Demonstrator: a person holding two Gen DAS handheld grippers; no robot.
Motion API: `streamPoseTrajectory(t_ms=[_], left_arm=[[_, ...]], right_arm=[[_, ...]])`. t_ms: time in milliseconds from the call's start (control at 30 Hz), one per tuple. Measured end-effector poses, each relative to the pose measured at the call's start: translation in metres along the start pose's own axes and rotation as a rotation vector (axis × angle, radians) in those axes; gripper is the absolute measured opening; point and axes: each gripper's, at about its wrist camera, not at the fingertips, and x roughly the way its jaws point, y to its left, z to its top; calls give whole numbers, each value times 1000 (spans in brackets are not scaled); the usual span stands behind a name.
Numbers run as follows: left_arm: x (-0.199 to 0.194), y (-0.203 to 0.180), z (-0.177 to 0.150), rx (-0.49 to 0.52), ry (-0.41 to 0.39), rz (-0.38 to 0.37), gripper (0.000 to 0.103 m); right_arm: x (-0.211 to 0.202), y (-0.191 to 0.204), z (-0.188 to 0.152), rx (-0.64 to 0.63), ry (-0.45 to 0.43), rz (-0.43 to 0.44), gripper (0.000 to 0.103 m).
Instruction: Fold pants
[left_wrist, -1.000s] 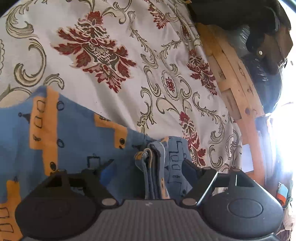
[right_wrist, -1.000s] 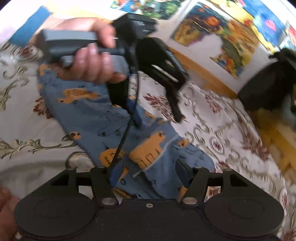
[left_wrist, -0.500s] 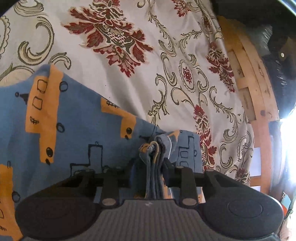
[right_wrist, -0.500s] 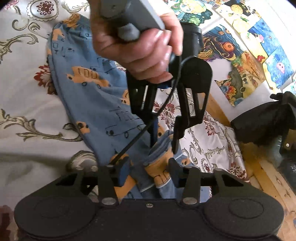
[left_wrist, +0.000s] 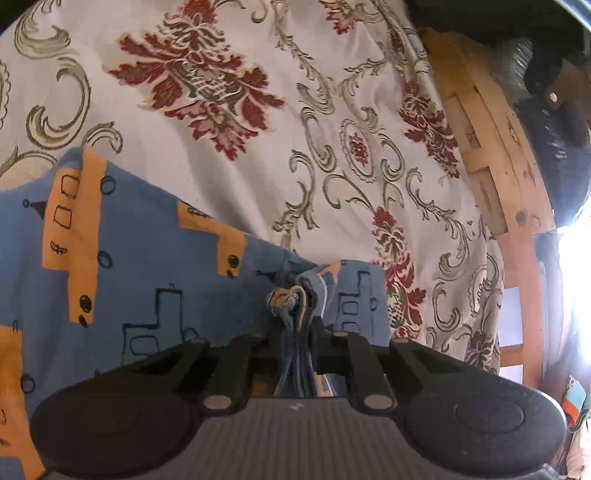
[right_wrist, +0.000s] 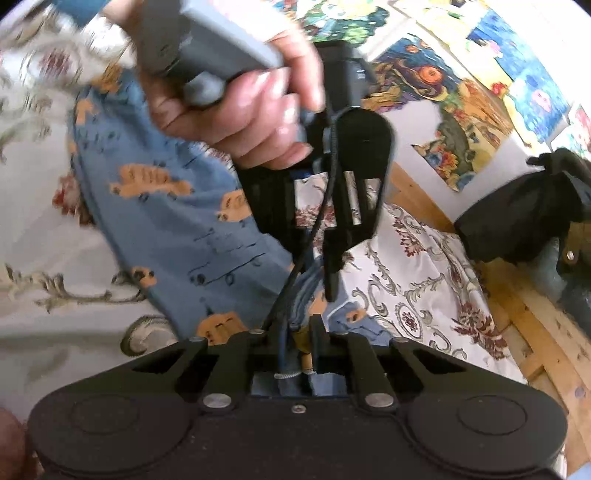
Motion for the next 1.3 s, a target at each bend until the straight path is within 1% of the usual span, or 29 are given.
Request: streamPoseTrajectory(t_ms=[100, 167, 233, 300, 400, 467, 533, 600, 633, 667, 700, 733, 867, 967, 1000, 1067, 1100, 1133, 1233, 1300], left_arm=[[-11, -13, -5, 31, -1, -23, 13], [-18, -19, -9, 55, -5, -17, 13], [-22, -24, -11, 89, -9, 13, 13], [-23, -23, -13, 123, -11, 61, 13], [-17, -11, -15, 146, -11, 119, 14], [-11, 0, -16, 136, -6, 135, 16], [-9, 10, -20, 131, -14, 140, 30], [-12, 16, -22, 140, -31, 119, 32], [-14, 19, -23, 139, -39, 110, 35], [-16, 21, -24, 138, -46, 103, 38], [-18, 22, -24, 137, -50, 97, 42], [-19, 24, -25, 136, -53, 92, 43], [-17, 25, -25, 122, -55, 94, 42], [-15, 24, -25, 115, -57, 104, 34], [-14, 23, -26, 113, -55, 109, 28], [-13, 22, -27, 110, -58, 121, 24], [-13, 21, -28, 113, -64, 124, 22], [-13, 20, -30, 119, -69, 126, 19], [-14, 16, -33, 136, -82, 133, 16], [-16, 14, -34, 142, -90, 134, 14]], right_arm=[[-20, -18, 6, 60, -36, 9, 12], [-31, -25, 9, 99, -59, 36, 12], [-33, -24, 10, 118, -60, 66, 12], [-31, -18, 10, 128, -50, 95, 12], [-20, -4, 11, 126, -14, 143, 12], [-11, 5, 9, 121, 19, 176, 13], [-8, 12, 5, 109, 37, 188, 18], [-10, 13, 3, 107, 31, 187, 24], [-11, 13, 3, 113, 31, 190, 31], [-11, 12, 2, 121, 34, 193, 33], [-11, 12, 2, 127, 37, 194, 36], [-11, 11, 1, 132, 41, 194, 37], [-7, 9, -1, 138, 44, 189, 39], [-7, 12, -1, 119, 39, 187, 38], [-7, 12, -1, 114, 39, 186, 36], [-6, 13, -2, 116, 48, 198, 32], [-5, 13, -2, 121, 55, 204, 26], [-4, 13, -3, 126, 60, 209, 22], [-4, 8, -3, 158, 62, 214, 18], [-4, 5, -2, 179, 61, 217, 18]])
